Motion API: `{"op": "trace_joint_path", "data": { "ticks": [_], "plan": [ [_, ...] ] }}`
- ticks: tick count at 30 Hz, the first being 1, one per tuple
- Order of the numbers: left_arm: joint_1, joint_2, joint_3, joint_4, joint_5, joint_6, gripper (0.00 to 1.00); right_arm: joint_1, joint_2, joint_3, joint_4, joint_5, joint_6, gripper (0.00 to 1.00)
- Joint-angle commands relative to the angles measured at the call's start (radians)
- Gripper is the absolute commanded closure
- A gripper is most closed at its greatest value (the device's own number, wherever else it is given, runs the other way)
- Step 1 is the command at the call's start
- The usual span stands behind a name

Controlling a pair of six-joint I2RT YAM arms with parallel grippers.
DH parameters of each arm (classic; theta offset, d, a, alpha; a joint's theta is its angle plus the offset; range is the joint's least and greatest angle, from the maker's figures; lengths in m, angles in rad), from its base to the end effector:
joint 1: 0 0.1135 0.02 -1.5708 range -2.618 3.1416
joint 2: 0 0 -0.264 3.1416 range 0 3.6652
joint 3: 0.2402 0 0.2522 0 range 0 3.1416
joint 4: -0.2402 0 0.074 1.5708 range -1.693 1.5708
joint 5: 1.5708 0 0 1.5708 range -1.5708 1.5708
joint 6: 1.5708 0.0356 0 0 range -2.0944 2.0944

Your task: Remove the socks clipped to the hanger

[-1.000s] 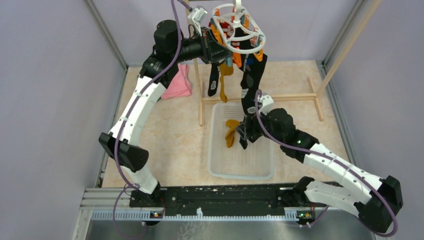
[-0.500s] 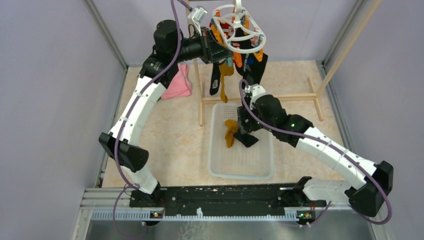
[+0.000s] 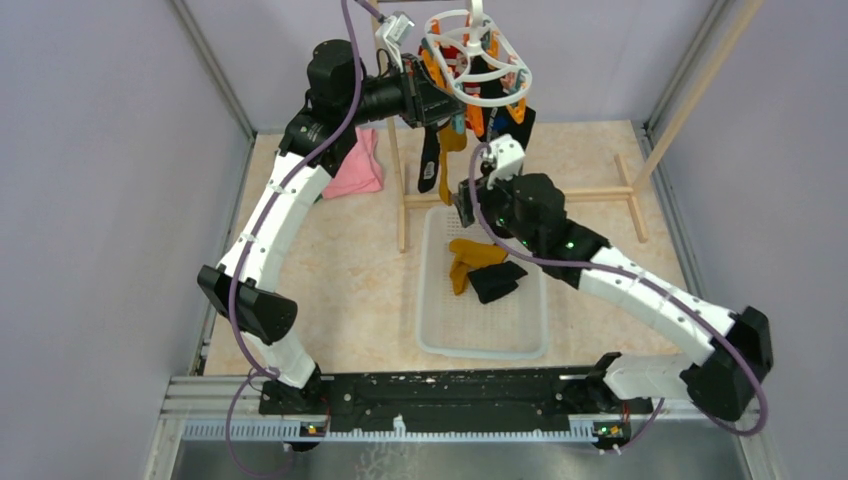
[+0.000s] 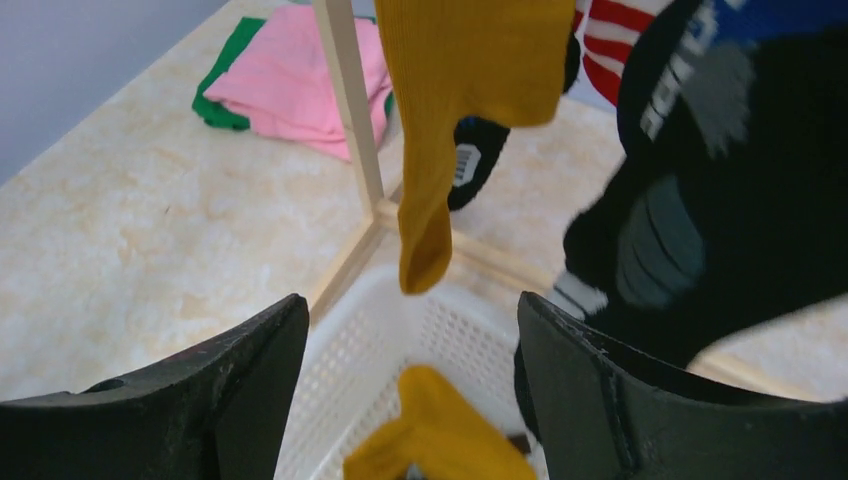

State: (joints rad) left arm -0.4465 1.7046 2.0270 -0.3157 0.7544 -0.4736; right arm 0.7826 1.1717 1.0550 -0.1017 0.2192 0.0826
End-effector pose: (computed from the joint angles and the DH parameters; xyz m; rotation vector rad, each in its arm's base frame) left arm 0.3218 -0.1811 0.5103 0.6170 1.6100 -1.2843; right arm 0.1996 0.1876 0.3643 -0.4671 1.7423 0.4249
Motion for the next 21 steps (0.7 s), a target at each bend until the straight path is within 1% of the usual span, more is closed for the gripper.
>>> {"op": "trace_joint_path", "data": {
  "ticks": [1, 5, 8, 10, 11, 13, 14, 15, 16, 17, 18, 19, 21],
  "plan": [
    [0.002, -0.042, -0.003, 0.024, 0.023, -0.012, 1.00, 0.007, 0.145, -0.008, 0.453, 0.034, -0.121, 0.24],
    [0.002, -0.040, 0.004, 0.027, 0.023, -0.017, 1.00, 0.007, 0.270, -0.005, 0.678, 0.071, -0.156, 0.31],
    [0.002, -0.041, 0.010, 0.027, 0.025, -0.019, 1.00, 0.010, 0.355, 0.019, 0.806, 0.148, -0.166, 0.38],
    [0.002, -0.043, 0.010, 0.027, 0.028, -0.020, 1.00, 0.010, 0.419, 0.047, 0.871, 0.163, -0.164, 0.44],
    [0.002, -0.044, 0.010, 0.026, 0.028, -0.022, 1.00, 0.012, 0.435, 0.068, 0.871, 0.167, -0.162, 0.47],
    [0.002, -0.045, 0.008, 0.023, 0.026, -0.023, 1.00, 0.017, 0.469, 0.101, 0.875, 0.190, -0.164, 0.59],
    [0.002, -0.048, 0.007, 0.022, 0.025, -0.022, 1.00, 0.020, 0.478, 0.103, 0.891, 0.193, -0.163, 0.68],
    [0.002, -0.049, 0.007, 0.019, 0.025, -0.020, 0.94, 0.022, 0.478, 0.098, 0.897, 0.188, -0.158, 0.82],
    [0.002, -0.050, 0.006, 0.015, 0.026, -0.015, 0.76, 0.027, 0.469, 0.092, 0.895, 0.181, -0.153, 0.93],
    [0.002, -0.053, 0.007, 0.001, 0.022, 0.003, 0.51, 0.031, 0.454, 0.074, 0.886, 0.175, -0.148, 1.00],
    [0.002, -0.056, 0.011, -0.021, 0.012, 0.028, 0.28, 0.034, 0.434, 0.054, 0.877, 0.170, -0.137, 1.00],
    [0.002, -0.060, 0.017, -0.052, -0.003, 0.058, 0.17, 0.035, 0.408, 0.027, 0.870, 0.163, -0.118, 1.00],
    [0.002, -0.063, 0.030, -0.133, -0.027, 0.132, 0.05, 0.034, 0.340, -0.038, 0.863, 0.156, -0.073, 1.00]
  ]
}}
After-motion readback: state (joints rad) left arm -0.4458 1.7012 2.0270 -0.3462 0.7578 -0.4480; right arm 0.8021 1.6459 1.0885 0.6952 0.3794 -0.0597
